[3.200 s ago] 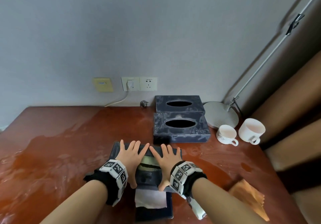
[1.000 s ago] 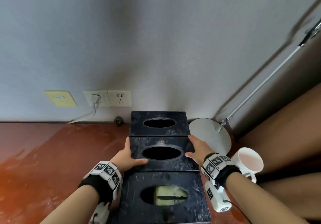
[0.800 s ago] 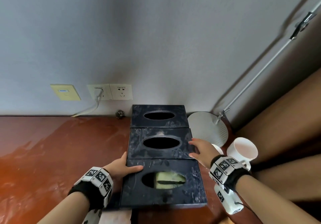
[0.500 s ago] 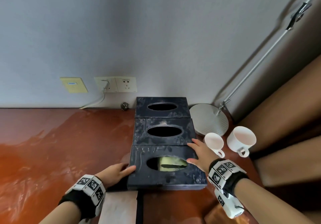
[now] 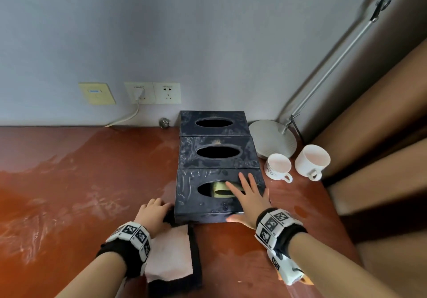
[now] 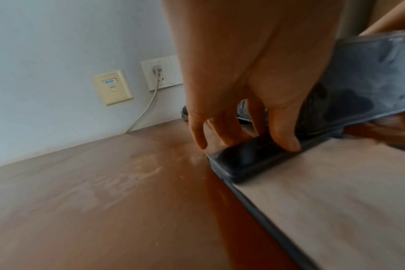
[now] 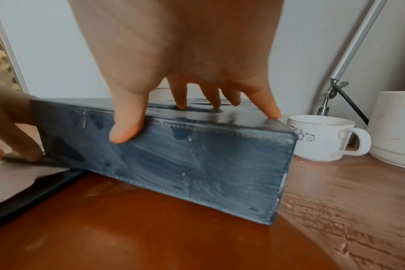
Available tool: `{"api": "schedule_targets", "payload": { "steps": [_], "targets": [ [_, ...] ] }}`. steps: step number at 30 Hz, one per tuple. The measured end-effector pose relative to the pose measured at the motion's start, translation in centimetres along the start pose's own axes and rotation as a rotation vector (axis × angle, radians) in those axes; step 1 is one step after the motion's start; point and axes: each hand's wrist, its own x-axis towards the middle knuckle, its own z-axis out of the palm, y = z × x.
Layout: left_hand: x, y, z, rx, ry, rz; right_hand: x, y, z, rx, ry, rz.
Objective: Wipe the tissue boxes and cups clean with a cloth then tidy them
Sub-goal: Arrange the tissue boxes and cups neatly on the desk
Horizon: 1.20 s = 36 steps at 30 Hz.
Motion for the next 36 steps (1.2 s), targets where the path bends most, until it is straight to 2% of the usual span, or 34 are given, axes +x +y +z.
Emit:
{"api": "schedule_targets", "payload": {
  "steps": [5,11,21,27,32,36],
  "targets": [
    [-1.3,-0.3,0.9,0.051,-0.021,0.029,0.2,-0.8,0.3,-0.023,-0.006,0.068],
    [-3.2,-0.4,1.4,-0.041,-0.026,0.038,0.1,-1.5,0.0,-0.065,-0.033,0.107],
    [-6.5,-0.7,1.3,0.113,-0.058,0.127,-0.2,-2.8,0.0,0.012,-0.024,0.166],
    [-6.8,1.4,0.7,0.128,-0.006,0.195,-1.1,-2.4,-0.1,0.087,0.068,0.162],
    [-6.0,4.8,0.4,0.191,0.026,0.286,-3.3,-0.1,0.5,0.147,0.222,0.13],
    [-5.4,8.3,0.9,0.24,0.036,0.353,-5.8,2.7,1.3,0.119,0.23,0.156]
  ]
}}
